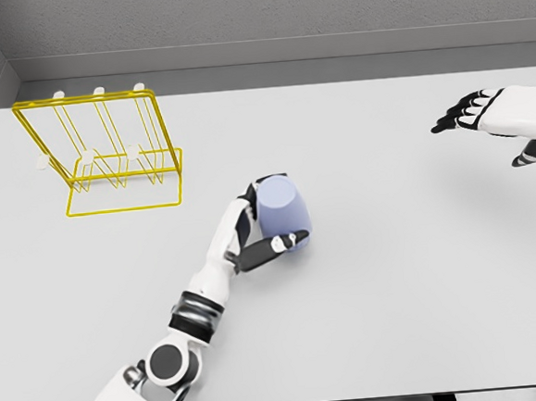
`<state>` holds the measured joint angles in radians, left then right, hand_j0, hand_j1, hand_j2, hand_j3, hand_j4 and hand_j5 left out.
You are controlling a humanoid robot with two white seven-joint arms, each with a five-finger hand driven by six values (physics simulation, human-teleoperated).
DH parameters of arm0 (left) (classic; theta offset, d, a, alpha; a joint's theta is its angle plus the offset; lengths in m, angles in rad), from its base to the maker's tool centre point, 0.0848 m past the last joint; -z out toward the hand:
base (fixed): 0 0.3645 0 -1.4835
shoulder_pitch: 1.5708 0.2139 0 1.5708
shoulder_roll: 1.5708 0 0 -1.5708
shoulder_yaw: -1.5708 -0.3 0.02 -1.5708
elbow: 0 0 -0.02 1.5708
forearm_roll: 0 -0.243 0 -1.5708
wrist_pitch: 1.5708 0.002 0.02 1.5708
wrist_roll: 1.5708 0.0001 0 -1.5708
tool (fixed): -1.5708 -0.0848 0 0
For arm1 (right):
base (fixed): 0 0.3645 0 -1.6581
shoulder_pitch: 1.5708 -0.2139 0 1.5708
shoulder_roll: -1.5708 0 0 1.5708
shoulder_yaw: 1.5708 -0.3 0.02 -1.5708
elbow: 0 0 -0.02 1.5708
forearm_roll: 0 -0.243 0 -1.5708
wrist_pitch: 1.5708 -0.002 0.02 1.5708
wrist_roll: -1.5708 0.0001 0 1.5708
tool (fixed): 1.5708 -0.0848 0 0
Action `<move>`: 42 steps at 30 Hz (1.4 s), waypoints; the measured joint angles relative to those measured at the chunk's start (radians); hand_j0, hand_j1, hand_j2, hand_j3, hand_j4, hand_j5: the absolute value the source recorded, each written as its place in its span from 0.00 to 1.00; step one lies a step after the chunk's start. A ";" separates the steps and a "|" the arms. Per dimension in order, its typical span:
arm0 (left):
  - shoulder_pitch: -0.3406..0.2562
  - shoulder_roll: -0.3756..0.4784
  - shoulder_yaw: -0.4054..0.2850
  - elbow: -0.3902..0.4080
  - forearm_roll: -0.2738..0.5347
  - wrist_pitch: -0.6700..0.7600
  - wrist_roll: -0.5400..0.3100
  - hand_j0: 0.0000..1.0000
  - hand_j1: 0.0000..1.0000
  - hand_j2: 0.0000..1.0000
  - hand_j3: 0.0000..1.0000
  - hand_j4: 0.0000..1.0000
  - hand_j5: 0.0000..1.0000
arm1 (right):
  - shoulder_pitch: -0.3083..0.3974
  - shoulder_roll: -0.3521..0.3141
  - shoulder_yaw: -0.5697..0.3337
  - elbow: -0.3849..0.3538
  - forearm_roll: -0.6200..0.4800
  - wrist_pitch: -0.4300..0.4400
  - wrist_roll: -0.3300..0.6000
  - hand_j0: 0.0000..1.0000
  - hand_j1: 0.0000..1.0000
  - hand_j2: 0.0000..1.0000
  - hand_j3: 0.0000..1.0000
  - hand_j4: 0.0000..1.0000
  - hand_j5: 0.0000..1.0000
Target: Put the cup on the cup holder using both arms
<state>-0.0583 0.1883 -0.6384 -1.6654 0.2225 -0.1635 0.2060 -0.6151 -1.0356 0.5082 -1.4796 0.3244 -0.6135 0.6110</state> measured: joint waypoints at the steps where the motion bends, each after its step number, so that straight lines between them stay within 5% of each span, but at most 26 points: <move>1: 0.000 0.001 0.006 -0.008 0.000 0.000 0.000 0.75 0.75 0.75 0.75 0.75 0.75 | 0.000 0.000 0.000 0.000 0.000 0.000 0.000 1.00 1.00 1.00 1.00 1.00 1.00; 15: -0.003 0.008 0.072 -0.091 0.010 -0.006 0.002 0.77 0.77 0.77 0.77 0.77 0.77 | 0.002 0.001 0.000 0.000 0.001 0.000 0.000 1.00 1.00 1.00 1.00 1.00 1.00; 42: -0.072 0.033 0.219 -0.098 0.033 -0.135 0.003 0.78 0.78 0.78 0.78 0.78 0.78 | 0.002 0.007 0.001 0.001 0.000 0.000 0.000 1.00 1.00 1.00 1.00 1.00 1.00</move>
<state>-0.1304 0.2213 -0.4193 -1.7634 0.2550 -0.2981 0.2086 -0.6136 -1.0285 0.5096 -1.4787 0.3241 -0.6135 0.6113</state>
